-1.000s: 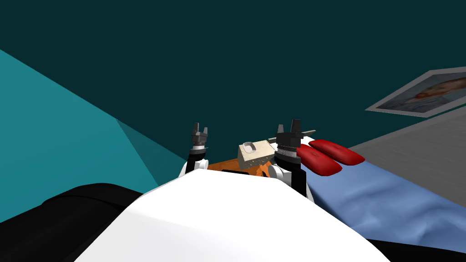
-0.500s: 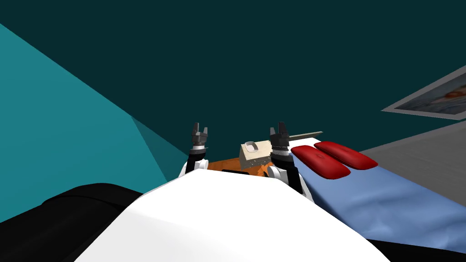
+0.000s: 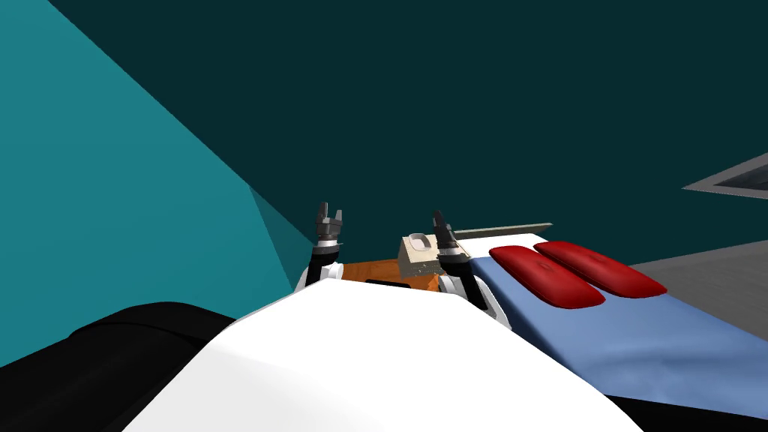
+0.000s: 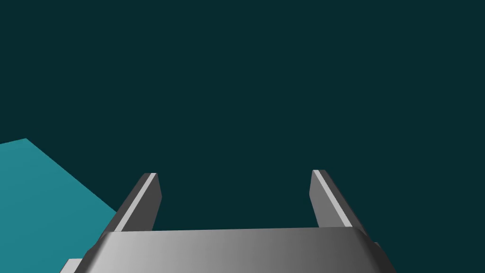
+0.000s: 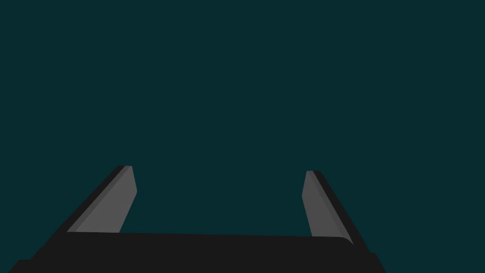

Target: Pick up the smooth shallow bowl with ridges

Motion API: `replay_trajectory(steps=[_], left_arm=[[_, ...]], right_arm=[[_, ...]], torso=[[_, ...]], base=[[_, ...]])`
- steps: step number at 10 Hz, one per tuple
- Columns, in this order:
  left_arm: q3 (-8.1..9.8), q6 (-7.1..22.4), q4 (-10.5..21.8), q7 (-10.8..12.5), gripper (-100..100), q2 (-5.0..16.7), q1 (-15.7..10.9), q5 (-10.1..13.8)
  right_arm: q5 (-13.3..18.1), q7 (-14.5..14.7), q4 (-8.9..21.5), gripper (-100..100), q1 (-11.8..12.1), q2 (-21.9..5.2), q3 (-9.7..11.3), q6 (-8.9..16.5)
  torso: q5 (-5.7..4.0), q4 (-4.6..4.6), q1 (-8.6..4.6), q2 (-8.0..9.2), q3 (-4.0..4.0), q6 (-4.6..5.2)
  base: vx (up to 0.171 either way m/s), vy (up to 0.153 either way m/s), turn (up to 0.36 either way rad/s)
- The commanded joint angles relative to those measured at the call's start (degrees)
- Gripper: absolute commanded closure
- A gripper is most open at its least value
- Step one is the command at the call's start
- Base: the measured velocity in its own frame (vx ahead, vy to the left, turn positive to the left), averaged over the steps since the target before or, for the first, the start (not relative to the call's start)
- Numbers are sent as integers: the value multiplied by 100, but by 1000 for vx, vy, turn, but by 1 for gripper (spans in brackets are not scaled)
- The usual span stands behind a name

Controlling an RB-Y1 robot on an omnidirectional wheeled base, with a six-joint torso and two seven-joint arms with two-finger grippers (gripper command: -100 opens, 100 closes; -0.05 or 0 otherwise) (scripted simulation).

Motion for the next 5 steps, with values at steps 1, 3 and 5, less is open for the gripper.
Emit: replay_trajectory(steps=[1, 3, 5], left_arm=[[0, 0, 0, 0, 0, 0, 0, 0], [0, 0, 0, 0, 0, 0, 1, 0], [0, 0, 0, 0, 0, 0, 1, 0]], right_arm=[[234, 268, 268, -100, -31, -207, 126, 151], [391, 434, 451, -100, -76, -329, 202, 250], [559, 608, 663, -100, -125, -450, 278, 352]], torso=[[0, 0, 0, 0, 0, 0], [1, -1, 0, -6, -3, 2], [0, -2, -3, -13, -7, 3]], base=[[-59, 31, 153], [-36, 24, 91], [-24, 17, 98]])
